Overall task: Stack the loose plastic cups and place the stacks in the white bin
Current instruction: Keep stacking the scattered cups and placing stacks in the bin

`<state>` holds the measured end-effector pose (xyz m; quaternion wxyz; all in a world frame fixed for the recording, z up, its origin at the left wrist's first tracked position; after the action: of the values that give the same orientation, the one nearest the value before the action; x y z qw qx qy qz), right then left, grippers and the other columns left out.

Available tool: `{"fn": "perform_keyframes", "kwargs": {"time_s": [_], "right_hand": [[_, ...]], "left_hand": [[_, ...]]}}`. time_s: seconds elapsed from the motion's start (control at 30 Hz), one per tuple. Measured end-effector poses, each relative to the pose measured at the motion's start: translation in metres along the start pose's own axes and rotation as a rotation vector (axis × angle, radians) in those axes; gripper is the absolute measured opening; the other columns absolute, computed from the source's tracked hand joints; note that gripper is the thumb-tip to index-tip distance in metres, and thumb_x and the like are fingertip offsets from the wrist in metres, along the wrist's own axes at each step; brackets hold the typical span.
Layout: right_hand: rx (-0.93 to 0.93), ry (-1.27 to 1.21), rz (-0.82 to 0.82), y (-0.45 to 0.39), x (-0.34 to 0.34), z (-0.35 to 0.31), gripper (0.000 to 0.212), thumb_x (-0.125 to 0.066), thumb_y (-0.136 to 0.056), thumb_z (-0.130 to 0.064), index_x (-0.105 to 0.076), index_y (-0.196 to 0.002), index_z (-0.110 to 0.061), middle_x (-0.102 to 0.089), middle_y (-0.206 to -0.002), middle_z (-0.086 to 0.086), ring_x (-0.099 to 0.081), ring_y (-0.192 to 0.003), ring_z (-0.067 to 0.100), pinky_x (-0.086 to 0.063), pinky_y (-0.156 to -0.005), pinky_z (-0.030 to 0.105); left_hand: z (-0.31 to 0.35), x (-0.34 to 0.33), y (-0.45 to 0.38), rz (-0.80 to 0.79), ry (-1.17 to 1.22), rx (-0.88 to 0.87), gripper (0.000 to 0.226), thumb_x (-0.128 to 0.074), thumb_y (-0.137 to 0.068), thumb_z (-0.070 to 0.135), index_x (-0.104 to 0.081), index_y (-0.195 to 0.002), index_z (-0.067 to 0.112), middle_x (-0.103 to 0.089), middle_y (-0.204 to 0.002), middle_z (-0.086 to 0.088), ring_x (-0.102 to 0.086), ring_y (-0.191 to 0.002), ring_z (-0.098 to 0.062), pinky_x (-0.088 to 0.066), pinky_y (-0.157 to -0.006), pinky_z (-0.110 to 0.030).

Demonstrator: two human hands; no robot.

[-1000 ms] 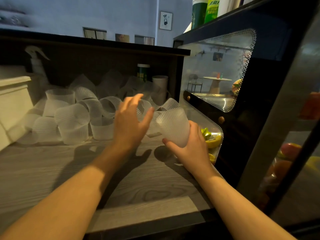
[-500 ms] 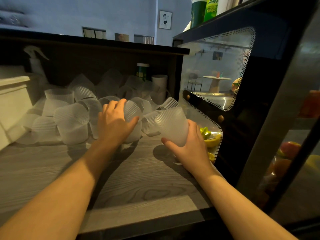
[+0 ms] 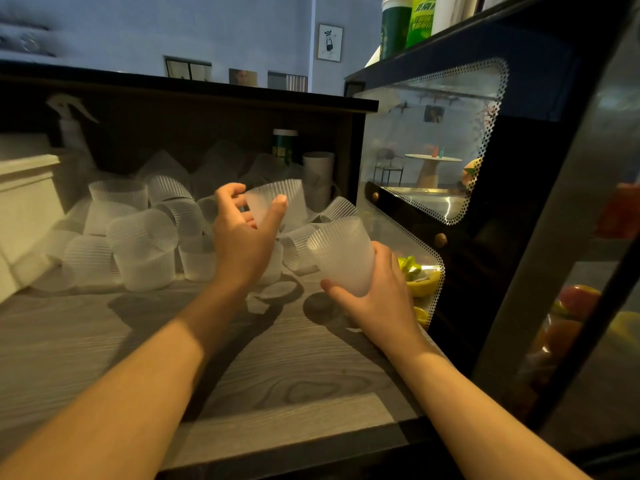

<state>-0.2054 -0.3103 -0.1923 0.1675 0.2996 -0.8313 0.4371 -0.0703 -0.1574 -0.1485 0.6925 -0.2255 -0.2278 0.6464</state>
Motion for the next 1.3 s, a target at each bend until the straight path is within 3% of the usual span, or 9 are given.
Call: {"fn": "perform_keyframes", "kwargs": {"time_s": [0.3, 0.43, 0.53, 0.7, 0.87, 1.0, 1.13, 1.23, 1.3], "right_hand": [[-0.02, -0.023, 0.023, -0.001, 0.0, 0.001, 0.08, -0.076, -0.073, -0.053, -0.035, -0.133, -0.019, -0.043, -0.123, -0.001, -0.044, -0.106, 0.012, -0.041, -0.074, 0.025], [-0.051, -0.075, 0.015, -0.002, 0.001, 0.002, 0.081, -0.076, -0.074, -0.051, -0.033, -0.135, -0.019, -0.043, -0.125, -0.001, -0.046, -0.109, 0.014, -0.05, -0.078, 0.03], [-0.065, -0.072, 0.03, -0.002, 0.002, 0.005, 0.08, -0.076, -0.074, -0.051, -0.035, -0.134, -0.018, -0.044, -0.125, 0.001, -0.048, -0.11, 0.016, -0.047, -0.077, 0.028], [-0.048, -0.051, 0.035, -0.001, 0.001, 0.005, 0.079, -0.077, -0.072, -0.053, -0.035, -0.131, -0.02, -0.043, -0.121, -0.002, -0.046, -0.106, 0.012, -0.045, -0.076, 0.028], [-0.062, -0.055, 0.019, -0.002, 0.001, 0.004, 0.077, -0.076, -0.071, -0.054, -0.036, -0.129, -0.022, -0.043, -0.118, -0.004, -0.046, -0.103, 0.012, -0.04, -0.073, 0.026], [-0.066, -0.065, 0.021, -0.002, 0.001, 0.004, 0.076, -0.078, -0.071, -0.053, -0.038, -0.127, -0.021, -0.046, -0.118, -0.001, -0.049, -0.103, 0.015, -0.04, -0.072, 0.026], [-0.069, -0.073, 0.013, -0.002, 0.002, 0.003, 0.076, -0.08, -0.071, -0.048, -0.039, -0.128, -0.019, -0.048, -0.119, 0.001, -0.048, -0.1, 0.013, -0.033, -0.064, 0.012], [-0.035, -0.073, 0.002, 0.0, 0.001, 0.001, 0.077, -0.08, -0.071, -0.047, -0.038, -0.129, -0.02, -0.046, -0.12, -0.002, -0.047, -0.102, 0.012, -0.034, -0.065, 0.01], [-0.015, -0.053, 0.006, 0.0, 0.001, 0.0, 0.077, -0.08, -0.071, -0.049, -0.037, -0.129, -0.021, -0.045, -0.119, -0.004, -0.047, -0.103, 0.011, -0.038, -0.067, 0.014]], "left_hand": [[0.018, -0.039, 0.029, -0.233, -0.098, -0.345, 0.058, -0.055, -0.084, 0.059, -0.056, -0.125, 0.017, -0.051, -0.119, 0.003, -0.055, -0.107, -0.008, -0.053, -0.085, -0.02], [0.01, -0.041, 0.034, -0.365, -0.257, -0.387, 0.068, -0.039, -0.089, 0.065, -0.051, -0.139, 0.02, -0.053, -0.133, 0.006, -0.047, -0.118, -0.002, -0.045, -0.097, -0.023], [0.007, -0.041, 0.036, -0.467, -0.396, -0.412, 0.077, -0.032, -0.088, 0.071, -0.038, -0.149, 0.024, -0.047, -0.146, 0.003, -0.043, -0.131, -0.01, -0.039, -0.106, -0.034], [0.005, -0.034, 0.031, -0.419, -0.394, -0.376, 0.072, -0.026, -0.09, 0.069, -0.033, -0.15, 0.029, -0.055, -0.137, 0.004, -0.049, -0.124, -0.011, -0.042, -0.103, -0.041], [-0.005, -0.007, 0.007, -0.222, -0.424, -0.285, 0.073, -0.034, -0.089, 0.072, -0.04, -0.145, 0.026, -0.058, -0.124, 0.002, -0.055, -0.111, -0.013, -0.052, -0.093, -0.043], [-0.026, 0.018, -0.003, -0.23, -0.742, -0.231, 0.081, -0.048, -0.087, 0.066, -0.028, -0.151, 0.021, -0.041, -0.142, -0.004, -0.041, -0.13, -0.025, -0.04, -0.106, -0.046], [-0.046, 0.024, -0.005, -0.366, -1.182, -0.251, 0.09, -0.035, -0.086, 0.076, -0.02, -0.154, 0.021, -0.034, -0.153, -0.004, -0.025, -0.142, -0.025, -0.018, -0.116, -0.045], [-0.055, 0.015, -0.006, -0.426, -1.218, -0.253, 0.083, -0.039, -0.089, 0.071, -0.023, -0.152, 0.021, -0.043, -0.148, -0.006, -0.026, -0.142, -0.026, -0.004, -0.12, -0.046], [-0.053, 0.013, -0.004, -0.388, -1.122, -0.308, 0.078, -0.046, -0.088, 0.067, -0.032, -0.149, 0.019, -0.049, -0.14, -0.007, -0.035, -0.137, -0.027, -0.009, -0.118, -0.046]]}}
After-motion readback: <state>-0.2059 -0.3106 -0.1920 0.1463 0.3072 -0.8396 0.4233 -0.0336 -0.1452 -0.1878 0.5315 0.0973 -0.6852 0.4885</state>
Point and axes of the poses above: each hand's wrist, its own y-axis away from the middle knuckle, its own x-axis out of the back of the hand, z = x × y, the point moved 3 cm from there along -y, towards the middle knuckle
